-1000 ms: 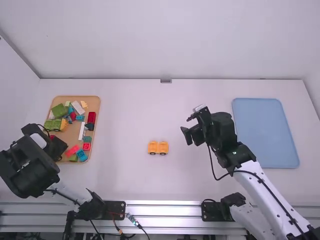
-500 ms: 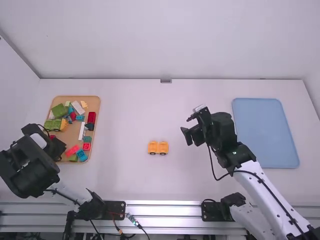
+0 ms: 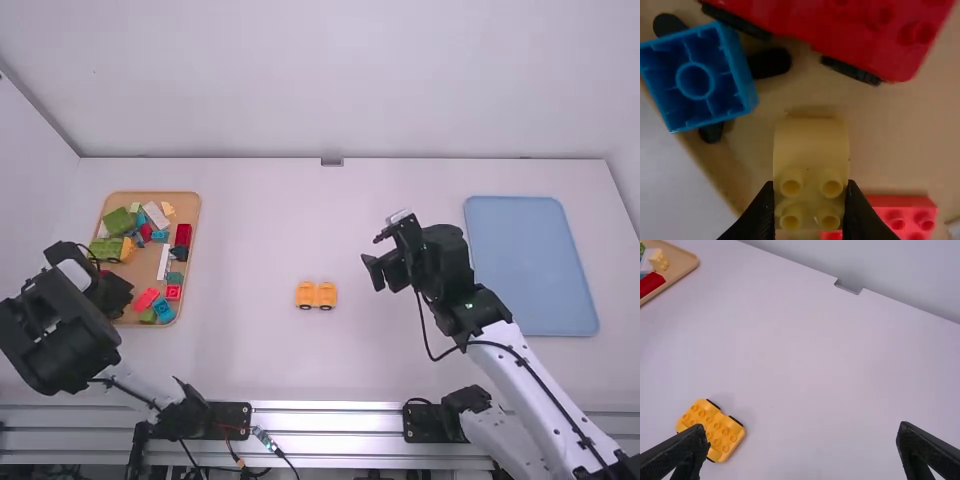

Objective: Assemble lego blocks to make yellow taxi

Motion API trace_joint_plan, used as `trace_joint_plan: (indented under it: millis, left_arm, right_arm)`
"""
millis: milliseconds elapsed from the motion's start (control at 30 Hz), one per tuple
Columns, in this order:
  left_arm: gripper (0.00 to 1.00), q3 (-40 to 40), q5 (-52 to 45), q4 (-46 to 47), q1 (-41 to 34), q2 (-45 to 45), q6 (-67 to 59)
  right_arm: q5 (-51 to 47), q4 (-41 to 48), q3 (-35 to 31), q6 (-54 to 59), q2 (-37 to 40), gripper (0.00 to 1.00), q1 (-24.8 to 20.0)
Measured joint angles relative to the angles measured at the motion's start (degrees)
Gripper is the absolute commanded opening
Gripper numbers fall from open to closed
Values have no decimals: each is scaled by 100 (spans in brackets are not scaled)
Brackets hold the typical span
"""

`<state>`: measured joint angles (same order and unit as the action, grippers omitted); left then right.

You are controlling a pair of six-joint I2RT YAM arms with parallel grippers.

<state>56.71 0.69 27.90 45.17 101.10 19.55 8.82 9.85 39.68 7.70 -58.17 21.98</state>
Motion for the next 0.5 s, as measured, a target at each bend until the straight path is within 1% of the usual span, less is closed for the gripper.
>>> trace_joint_plan:
  millis: [167, 267, 300, 367, 433, 467, 500]
  left_arm:
    - [2, 348, -2, 162, -584, -50, 87]
    - [2, 446, 0, 345, -1174, -411, 50]
    - [2, 455, 0, 367, -1261, -474, 22]
    - [2, 487, -4, 442, -1657, -776, -129]
    - [2, 525, 2, 498, -2293, -1204, -442]
    - [2, 531, 0, 509, -2396, -1270, -485]
    - [2, 555, -2, 555, -2747, -1447, -654]
  right_arm:
    - [0, -44, 2, -4, 0, 99, 0]
    - [-2, -61, 0, -9, 0, 99, -2]
    - [2, -57, 0, 0, 0, 99, -2]
    - [2, -15, 2, 0, 2, 99, -2]
    - [-59, 81, 0, -74, 59, 99, 0]
    - [-87, 87, 2, -94, 72, 99, 0]
    - [-243, 140, 0, -229, 151, 99, 0]
